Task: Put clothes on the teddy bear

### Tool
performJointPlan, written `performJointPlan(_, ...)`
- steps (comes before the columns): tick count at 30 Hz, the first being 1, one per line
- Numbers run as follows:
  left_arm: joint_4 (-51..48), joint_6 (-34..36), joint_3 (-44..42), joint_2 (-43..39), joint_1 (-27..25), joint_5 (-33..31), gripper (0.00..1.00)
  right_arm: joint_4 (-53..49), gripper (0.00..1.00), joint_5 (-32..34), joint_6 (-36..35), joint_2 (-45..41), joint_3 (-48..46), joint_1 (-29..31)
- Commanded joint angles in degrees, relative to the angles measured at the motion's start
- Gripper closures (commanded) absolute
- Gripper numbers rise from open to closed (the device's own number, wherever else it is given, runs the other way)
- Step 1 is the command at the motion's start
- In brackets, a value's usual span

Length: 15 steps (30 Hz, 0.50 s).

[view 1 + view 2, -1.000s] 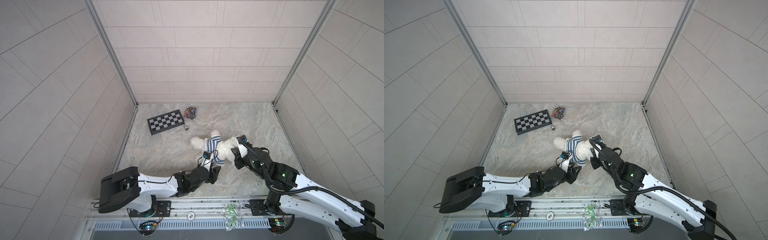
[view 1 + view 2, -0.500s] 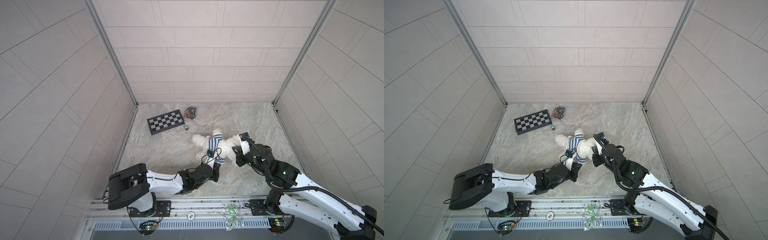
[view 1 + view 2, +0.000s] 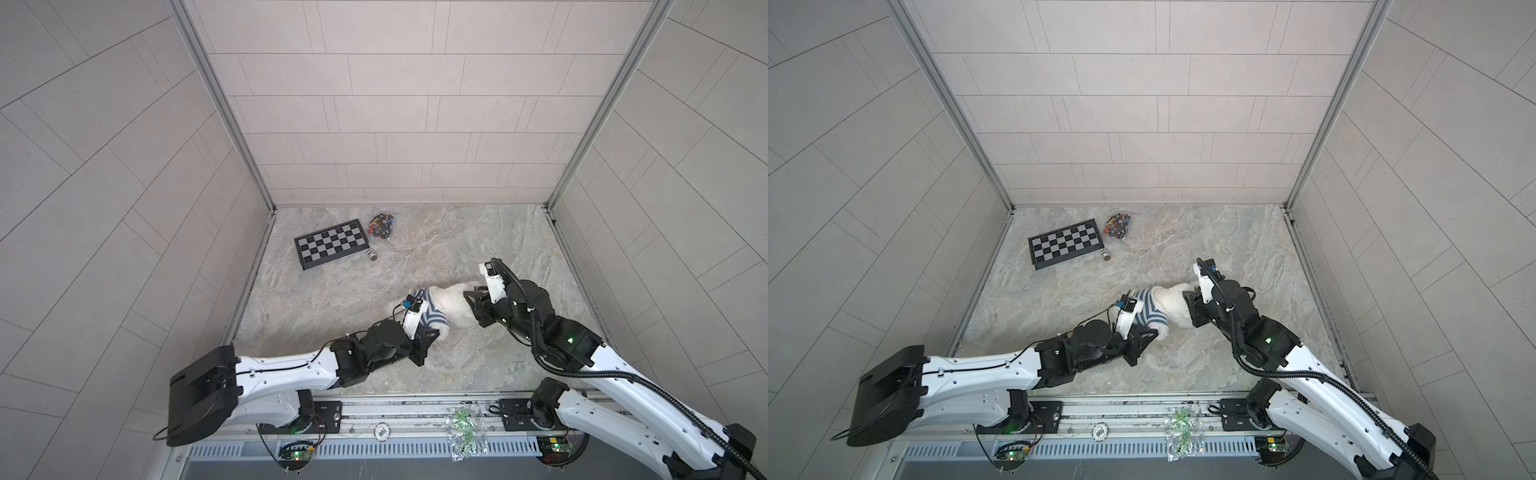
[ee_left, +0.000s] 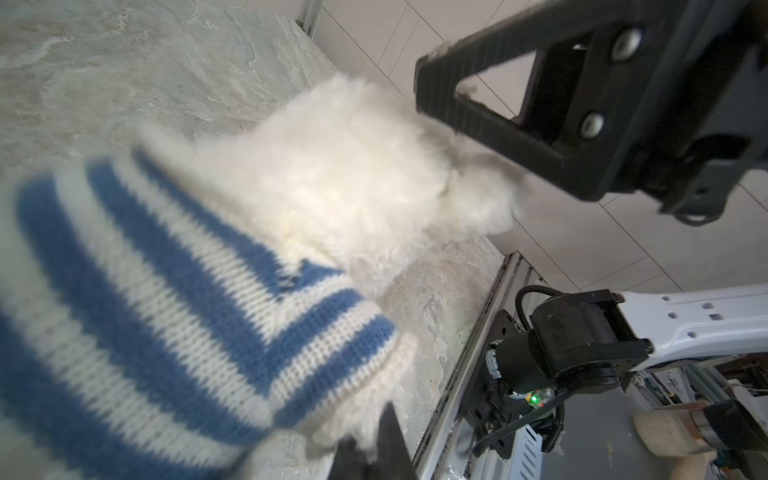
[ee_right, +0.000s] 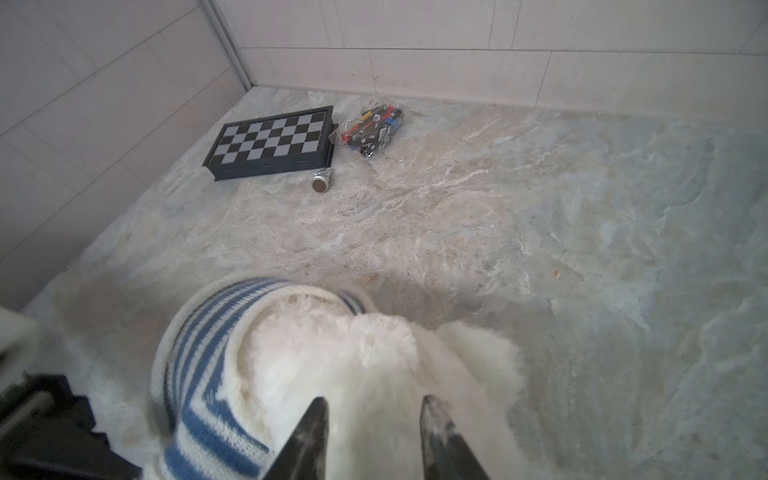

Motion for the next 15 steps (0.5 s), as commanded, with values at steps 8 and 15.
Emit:
performJointPlan(8, -13.71, 2.07, 0.95, -9.01, 11.61, 22.31, 1.00, 3.06, 0.33, -12.49, -4.51, -2.67, -0.70, -0.09)
performJointPlan(15, -12.39, 1.90, 1.18, -8.65, 13.68, 29.38, 1.00, 12.12, 0.30, -19.45, -4.65, -3.80, -4.93, 1.68)
